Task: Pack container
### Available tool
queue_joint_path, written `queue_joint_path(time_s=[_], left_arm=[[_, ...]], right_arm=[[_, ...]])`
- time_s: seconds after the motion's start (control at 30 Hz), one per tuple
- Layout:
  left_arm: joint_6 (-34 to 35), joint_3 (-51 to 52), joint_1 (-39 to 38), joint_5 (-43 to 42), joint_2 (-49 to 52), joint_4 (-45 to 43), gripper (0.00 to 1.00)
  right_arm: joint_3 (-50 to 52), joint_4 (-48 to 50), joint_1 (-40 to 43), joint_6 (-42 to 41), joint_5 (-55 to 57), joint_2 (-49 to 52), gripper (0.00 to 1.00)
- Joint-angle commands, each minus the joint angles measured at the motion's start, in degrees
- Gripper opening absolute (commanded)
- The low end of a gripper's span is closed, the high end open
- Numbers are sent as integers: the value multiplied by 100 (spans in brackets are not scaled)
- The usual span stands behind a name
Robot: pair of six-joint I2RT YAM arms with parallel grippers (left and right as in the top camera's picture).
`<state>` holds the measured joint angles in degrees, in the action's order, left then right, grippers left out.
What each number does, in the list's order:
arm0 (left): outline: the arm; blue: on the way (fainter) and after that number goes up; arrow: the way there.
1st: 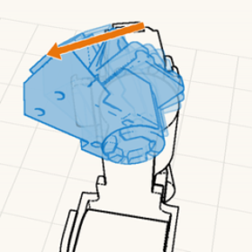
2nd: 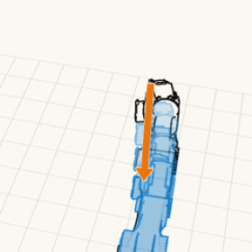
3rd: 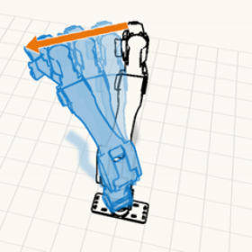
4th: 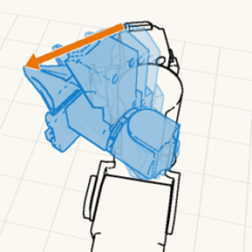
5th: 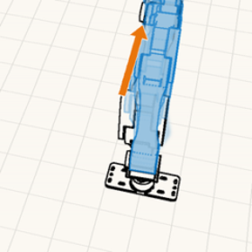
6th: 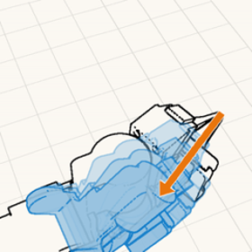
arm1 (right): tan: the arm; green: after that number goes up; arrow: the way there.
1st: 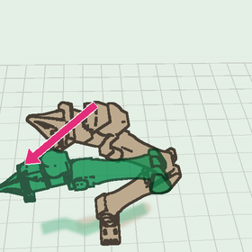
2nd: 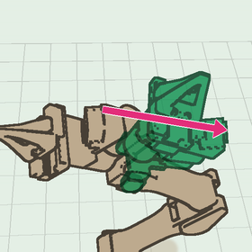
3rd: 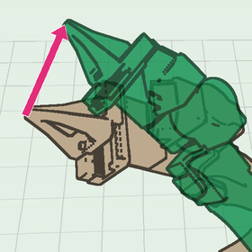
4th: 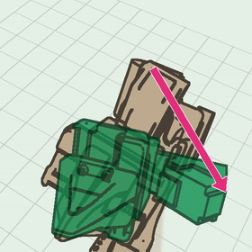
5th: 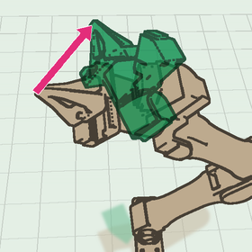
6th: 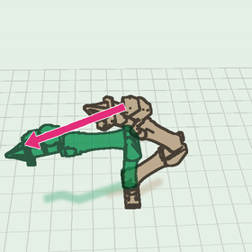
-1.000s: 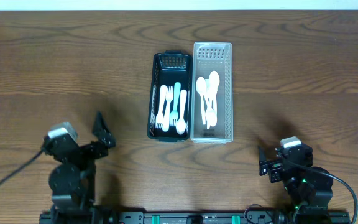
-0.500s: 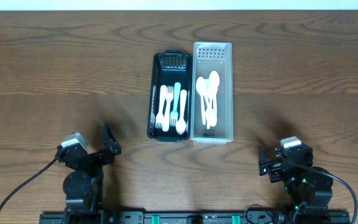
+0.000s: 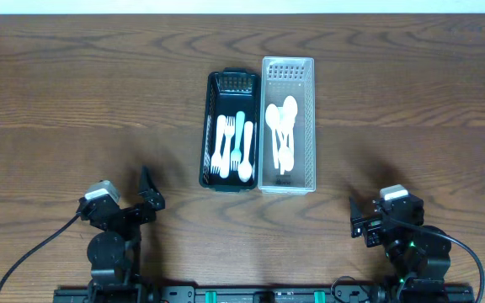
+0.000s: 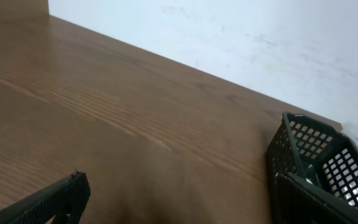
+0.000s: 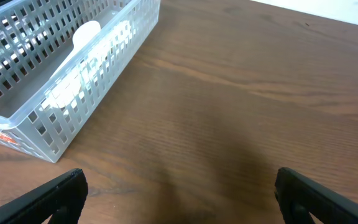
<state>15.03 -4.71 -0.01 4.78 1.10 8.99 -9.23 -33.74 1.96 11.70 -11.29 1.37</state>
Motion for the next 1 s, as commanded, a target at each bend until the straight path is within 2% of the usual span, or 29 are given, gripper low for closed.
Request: queue_joint_path(time_s=[0.0,0.97], left_arm=[[9,208,31,85,-63,-13,98],[9,247,31,85,-39,-96,98]], right_arm=[[42,4,-52,76,37,-50,99],[42,4,-52,76,37,-50,99]])
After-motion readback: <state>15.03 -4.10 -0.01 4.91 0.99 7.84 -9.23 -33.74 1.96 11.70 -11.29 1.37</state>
